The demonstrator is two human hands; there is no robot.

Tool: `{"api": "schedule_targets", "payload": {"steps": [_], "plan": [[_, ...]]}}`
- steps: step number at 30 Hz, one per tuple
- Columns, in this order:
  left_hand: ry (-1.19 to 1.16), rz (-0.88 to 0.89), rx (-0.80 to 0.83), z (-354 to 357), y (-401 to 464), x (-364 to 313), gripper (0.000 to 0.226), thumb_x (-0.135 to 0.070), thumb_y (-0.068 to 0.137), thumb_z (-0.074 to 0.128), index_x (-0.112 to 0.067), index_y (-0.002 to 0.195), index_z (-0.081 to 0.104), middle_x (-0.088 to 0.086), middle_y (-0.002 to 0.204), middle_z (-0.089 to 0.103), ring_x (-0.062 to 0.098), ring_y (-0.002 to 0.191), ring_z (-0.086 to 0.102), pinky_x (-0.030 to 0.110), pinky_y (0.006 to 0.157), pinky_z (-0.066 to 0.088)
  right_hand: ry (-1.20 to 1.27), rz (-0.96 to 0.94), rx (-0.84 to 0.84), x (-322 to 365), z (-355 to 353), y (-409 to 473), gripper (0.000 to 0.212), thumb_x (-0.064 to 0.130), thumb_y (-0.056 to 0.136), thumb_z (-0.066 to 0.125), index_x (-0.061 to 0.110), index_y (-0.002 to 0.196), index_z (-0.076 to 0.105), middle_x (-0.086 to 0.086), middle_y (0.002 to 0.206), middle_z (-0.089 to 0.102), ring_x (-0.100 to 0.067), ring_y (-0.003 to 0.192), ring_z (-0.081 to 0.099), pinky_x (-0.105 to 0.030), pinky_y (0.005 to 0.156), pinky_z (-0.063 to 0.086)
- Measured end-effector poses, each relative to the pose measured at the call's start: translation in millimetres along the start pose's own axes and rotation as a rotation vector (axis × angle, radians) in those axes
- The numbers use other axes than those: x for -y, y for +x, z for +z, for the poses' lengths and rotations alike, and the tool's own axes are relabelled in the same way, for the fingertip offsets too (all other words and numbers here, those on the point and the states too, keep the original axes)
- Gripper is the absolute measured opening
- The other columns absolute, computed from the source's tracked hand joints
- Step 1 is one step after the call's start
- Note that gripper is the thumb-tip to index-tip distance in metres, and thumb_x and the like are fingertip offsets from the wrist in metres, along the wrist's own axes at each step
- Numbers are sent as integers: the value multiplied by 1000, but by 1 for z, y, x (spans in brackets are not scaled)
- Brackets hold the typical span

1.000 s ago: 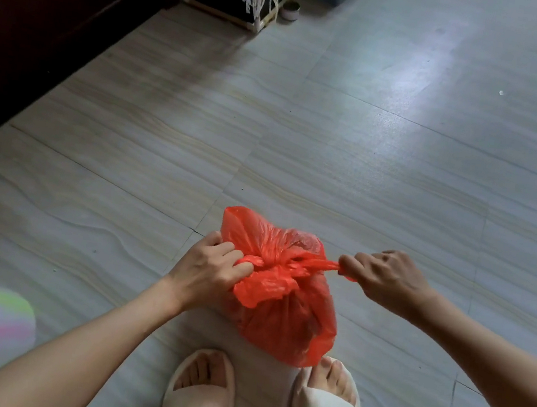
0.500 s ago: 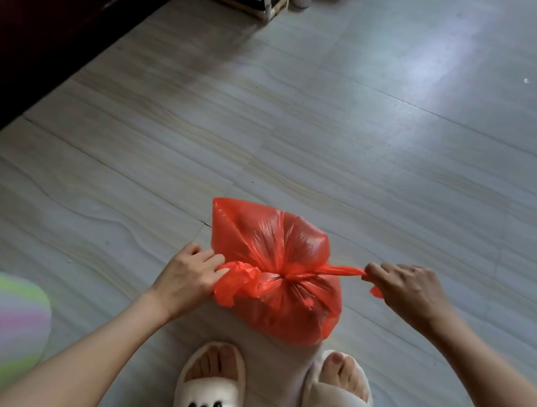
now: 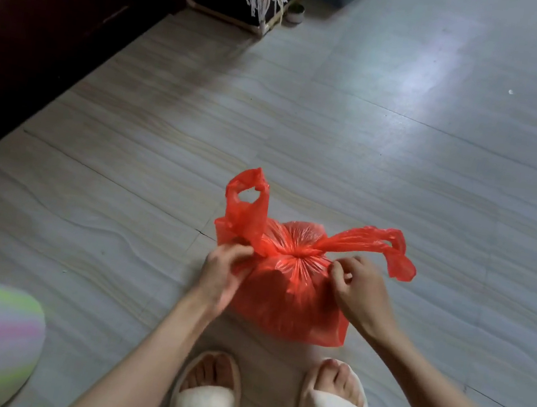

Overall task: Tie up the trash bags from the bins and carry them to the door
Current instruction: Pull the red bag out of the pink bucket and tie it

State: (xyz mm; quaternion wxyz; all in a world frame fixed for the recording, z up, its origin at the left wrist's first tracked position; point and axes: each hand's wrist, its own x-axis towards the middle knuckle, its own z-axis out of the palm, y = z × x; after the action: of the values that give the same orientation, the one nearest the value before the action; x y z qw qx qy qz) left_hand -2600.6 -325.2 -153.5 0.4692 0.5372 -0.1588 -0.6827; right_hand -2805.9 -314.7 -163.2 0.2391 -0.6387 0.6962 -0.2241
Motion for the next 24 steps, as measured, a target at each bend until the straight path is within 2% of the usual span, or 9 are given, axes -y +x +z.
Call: {"api": "schedule_targets", "payload": {"steps": [2,4,7,10,14,17,19,21,24], "plan": [[543,172,-94,6,1,12,16,-1,75,68,-6,91,65,6,86,67,18,81,61,7,66,46,198,321,154,8,2,10,42,25,93,47,9,54,52,-7,56,54,-20,56,52,-34,57,38],[932,340,-252,8,5,18,23,-9,77,71,-1,97,64,11,97,64,25,93,61,16,75,43,404,528,215,10,2,21,37,35,92,48,13,64,57,-1,58,52,-14,58,49,-29,56,35],[1044,747,-311,13,8,13,13,-3,75,66,3,86,68,17,92,64,23,89,60,13,77,39,697,652,310,8,2,29,27,43,89,51,18,86,60,-3,66,55,-14,57,48,-23,52,36],[1094,933,-74,17,9,17,27,-14,77,52,4,89,67,18,91,68,13,88,56,8,82,39,811,509,306,6,8,30,4,18,90,56,16,93,58,-2,76,60,-7,57,56,-20,52,45],[748,536,127,35,-1,8,9,-10,90,55,-16,85,59,-7,72,67,-4,65,60,13,65,47,794,479,265,11,13,25,14,5,87,53,7,76,60,-3,63,60,-14,55,56,-22,54,44],[579,300,27,39,3,8,20,-4,93,48,-16,79,56,-4,54,64,5,47,59,26,54,52,830,527,234,11,11,16,12,8,85,58,11,73,60,-4,61,59,-12,48,54,-21,48,44],[803,298,-121,35,11,10,20,-4,90,48,-17,88,63,3,71,71,19,67,66,34,69,52,870,503,187,8,12,9,13,4,82,60,9,70,60,-4,57,55,-11,45,50,-21,44,40],[1072,236,-225,36,13,11,38,-3,85,43,-16,116,61,16,111,67,33,105,60,38,89,46,901,472,145,7,13,3,15,-1,80,59,4,66,57,-6,52,45,-14,46,39,-25,44,31],[1471,169,-86,39,8,13,47,-12,89,37,-12,136,40,21,133,51,39,121,48,40,99,37,896,393,106,9,8,-2,25,-3,81,59,4,58,52,4,41,40,-10,41,32,-25,45,27]]}}
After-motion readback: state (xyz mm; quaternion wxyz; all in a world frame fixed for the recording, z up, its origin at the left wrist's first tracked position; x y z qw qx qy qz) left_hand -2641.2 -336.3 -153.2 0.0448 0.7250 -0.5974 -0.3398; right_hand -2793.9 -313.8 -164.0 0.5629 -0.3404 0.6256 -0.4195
